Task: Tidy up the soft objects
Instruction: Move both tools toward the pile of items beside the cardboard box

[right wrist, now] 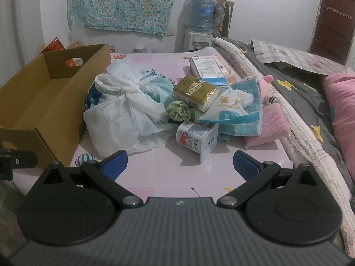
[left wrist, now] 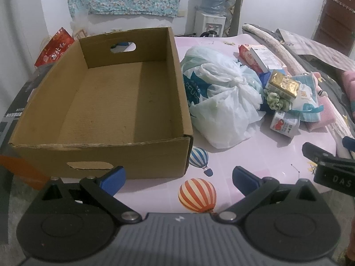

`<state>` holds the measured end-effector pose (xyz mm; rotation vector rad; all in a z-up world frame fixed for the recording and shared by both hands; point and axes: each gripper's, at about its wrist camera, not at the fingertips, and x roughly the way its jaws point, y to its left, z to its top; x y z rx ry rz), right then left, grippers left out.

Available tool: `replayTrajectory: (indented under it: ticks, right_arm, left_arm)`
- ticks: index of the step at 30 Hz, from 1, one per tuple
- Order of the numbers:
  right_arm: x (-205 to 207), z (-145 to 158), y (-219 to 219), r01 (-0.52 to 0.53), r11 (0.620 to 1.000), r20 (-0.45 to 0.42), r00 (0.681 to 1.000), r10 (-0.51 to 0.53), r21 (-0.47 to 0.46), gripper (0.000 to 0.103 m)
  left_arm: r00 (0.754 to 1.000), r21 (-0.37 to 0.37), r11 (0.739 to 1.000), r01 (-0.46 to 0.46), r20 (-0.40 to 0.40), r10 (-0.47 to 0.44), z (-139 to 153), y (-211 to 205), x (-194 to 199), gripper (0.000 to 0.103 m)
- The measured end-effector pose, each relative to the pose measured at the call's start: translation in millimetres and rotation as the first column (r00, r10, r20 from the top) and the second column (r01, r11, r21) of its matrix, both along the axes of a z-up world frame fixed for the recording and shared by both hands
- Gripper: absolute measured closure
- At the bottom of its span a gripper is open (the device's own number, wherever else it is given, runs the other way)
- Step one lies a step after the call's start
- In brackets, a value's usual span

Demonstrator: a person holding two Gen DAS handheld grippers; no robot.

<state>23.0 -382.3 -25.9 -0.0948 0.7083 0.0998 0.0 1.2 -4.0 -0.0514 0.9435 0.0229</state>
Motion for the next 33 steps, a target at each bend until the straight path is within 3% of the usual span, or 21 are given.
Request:
replayTrajectory:
  ticks: [33]
  right_arm:
    - [-0.7, 8.0, 28.1, -0.066, 0.997, 0.006, 0.998, 0.067, -0.045, 0.001]
  left_arm:
    - [0.999, -0.007, 0.999, -0.043, 0.008, 0.043, 3.0, 22.1, -4.5, 0.000]
